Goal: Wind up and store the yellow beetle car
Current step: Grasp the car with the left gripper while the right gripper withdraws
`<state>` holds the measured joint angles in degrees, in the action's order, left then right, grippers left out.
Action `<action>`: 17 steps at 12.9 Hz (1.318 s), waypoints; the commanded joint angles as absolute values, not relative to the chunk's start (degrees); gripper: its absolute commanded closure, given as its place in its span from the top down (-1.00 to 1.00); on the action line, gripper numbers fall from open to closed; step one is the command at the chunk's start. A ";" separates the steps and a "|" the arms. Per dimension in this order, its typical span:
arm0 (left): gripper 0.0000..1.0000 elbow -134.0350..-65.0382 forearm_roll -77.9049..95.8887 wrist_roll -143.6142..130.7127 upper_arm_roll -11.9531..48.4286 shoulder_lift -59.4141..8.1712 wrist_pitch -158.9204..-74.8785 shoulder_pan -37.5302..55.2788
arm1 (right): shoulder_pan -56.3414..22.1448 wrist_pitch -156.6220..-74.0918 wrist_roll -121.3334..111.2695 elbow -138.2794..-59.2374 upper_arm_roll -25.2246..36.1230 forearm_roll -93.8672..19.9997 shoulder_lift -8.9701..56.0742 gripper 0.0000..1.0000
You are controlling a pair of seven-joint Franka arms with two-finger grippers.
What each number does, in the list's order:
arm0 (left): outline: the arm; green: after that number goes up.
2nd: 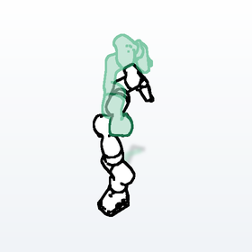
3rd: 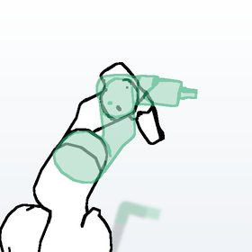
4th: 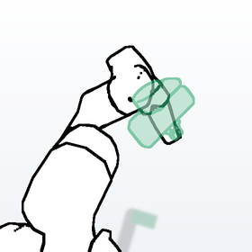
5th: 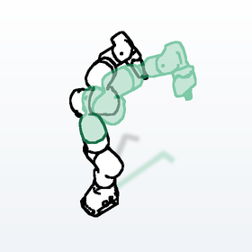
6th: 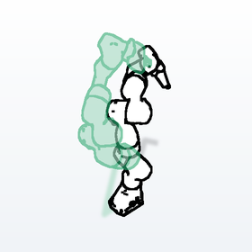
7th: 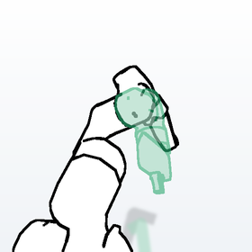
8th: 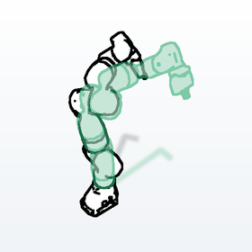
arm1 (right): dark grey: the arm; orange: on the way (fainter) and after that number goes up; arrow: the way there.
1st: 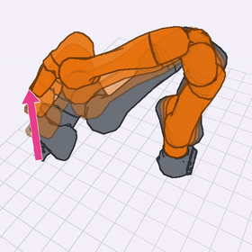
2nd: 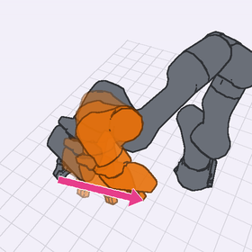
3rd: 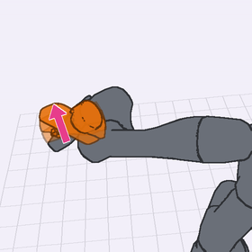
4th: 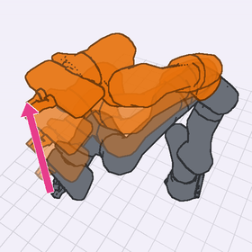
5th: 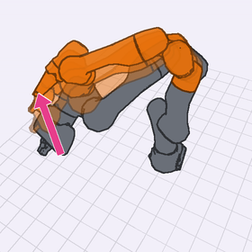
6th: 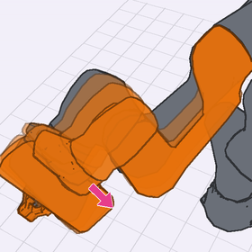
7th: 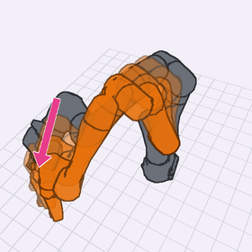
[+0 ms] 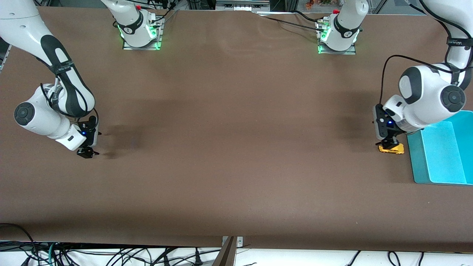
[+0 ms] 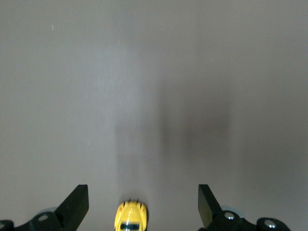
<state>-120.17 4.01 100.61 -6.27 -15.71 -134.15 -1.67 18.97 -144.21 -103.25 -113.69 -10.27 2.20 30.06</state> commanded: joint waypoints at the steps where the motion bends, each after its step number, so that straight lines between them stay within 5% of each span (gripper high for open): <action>1: 1.00 -120.76 2.81 109.31 -7.47 -18.80 -139.99 -3.77 | 19.95 -140.63 -99.25 -113.73 -12.22 1.58 25.50 1.00; 11: 1.00 -120.94 3.51 109.86 -8.70 -25.66 -148.53 -7.82 | 15.39 -120.09 -61.23 -109.17 -13.36 1.41 4.76 1.00; 17: 1.00 -120.94 6.67 109.86 -8.70 -28.39 -152.84 -8.00 | 10.91 -103.91 -22.64 -103.29 -13.18 1.41 -1.14 1.00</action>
